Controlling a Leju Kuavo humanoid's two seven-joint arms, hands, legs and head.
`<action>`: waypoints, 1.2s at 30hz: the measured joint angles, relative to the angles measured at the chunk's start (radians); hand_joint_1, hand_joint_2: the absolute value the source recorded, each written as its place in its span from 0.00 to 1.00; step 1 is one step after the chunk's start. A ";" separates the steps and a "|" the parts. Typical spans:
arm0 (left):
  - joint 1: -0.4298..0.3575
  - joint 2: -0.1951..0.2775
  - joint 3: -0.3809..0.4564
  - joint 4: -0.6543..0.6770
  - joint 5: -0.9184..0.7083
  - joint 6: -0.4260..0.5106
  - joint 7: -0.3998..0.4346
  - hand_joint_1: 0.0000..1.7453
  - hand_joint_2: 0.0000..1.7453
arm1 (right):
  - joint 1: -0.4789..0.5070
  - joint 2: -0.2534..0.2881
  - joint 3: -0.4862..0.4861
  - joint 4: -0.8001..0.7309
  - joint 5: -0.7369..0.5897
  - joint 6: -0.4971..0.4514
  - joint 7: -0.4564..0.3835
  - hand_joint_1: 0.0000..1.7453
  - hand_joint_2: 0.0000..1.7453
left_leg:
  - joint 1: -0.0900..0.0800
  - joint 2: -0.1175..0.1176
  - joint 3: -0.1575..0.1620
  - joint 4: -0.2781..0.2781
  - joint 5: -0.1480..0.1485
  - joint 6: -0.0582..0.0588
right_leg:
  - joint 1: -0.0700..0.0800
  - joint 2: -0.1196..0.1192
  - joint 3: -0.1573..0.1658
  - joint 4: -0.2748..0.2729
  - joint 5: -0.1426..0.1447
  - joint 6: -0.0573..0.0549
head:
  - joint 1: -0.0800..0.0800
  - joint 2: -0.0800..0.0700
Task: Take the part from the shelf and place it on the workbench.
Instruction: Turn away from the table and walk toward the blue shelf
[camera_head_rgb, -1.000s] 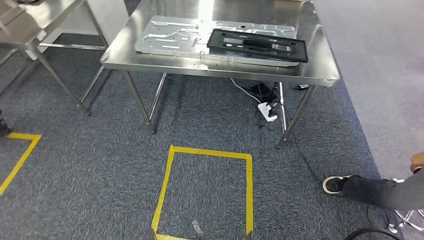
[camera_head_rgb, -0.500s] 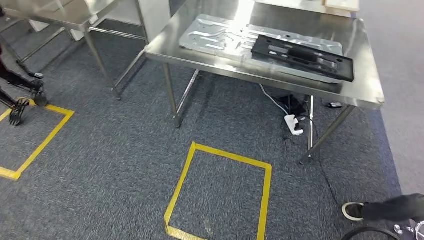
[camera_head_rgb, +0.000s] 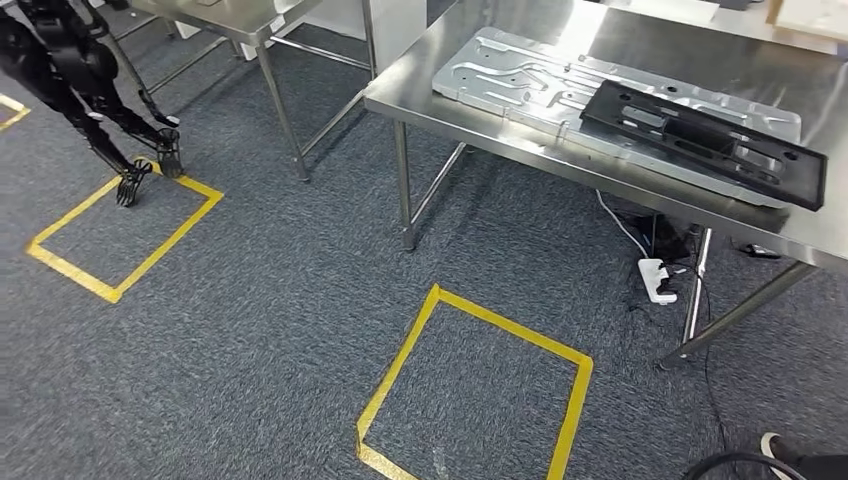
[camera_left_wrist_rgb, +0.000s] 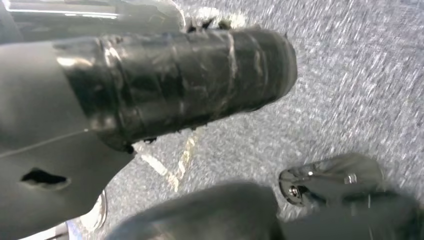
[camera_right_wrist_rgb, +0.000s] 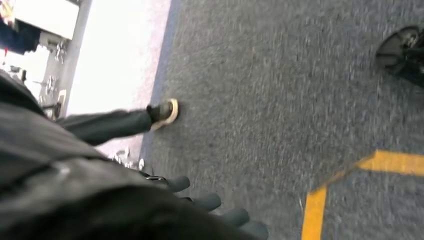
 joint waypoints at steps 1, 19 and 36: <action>-0.001 0.000 -0.002 0.000 -0.004 -0.001 -0.002 0.00 0.00 | 0.001 0.000 0.000 0.000 -0.001 -0.003 -0.001 0.00 0.00 | 0.003 0.022 -0.032 0.062 -0.026 -0.005 | 0.002 -0.015 0.002 -0.001 -0.001 -0.003 | -0.001 0.000; -0.011 -0.006 -0.052 0.000 -0.067 -0.013 -0.017 0.00 0.00 | -0.002 -0.003 0.009 -0.001 -0.035 0.038 0.037 0.00 0.00 | -0.003 0.005 0.091 -0.162 0.086 0.047 | 0.009 -0.018 -0.096 0.252 -0.126 0.032 | 0.004 0.000; -0.007 -0.006 -0.076 0.000 -0.080 -0.025 0.005 0.00 0.00 | -0.001 -0.009 0.038 0.001 0.001 0.065 0.017 0.00 0.00 | 0.006 0.055 -0.027 0.039 0.036 -0.011 | 0.007 -0.081 0.028 -0.006 -0.018 -0.008 | 0.000 0.000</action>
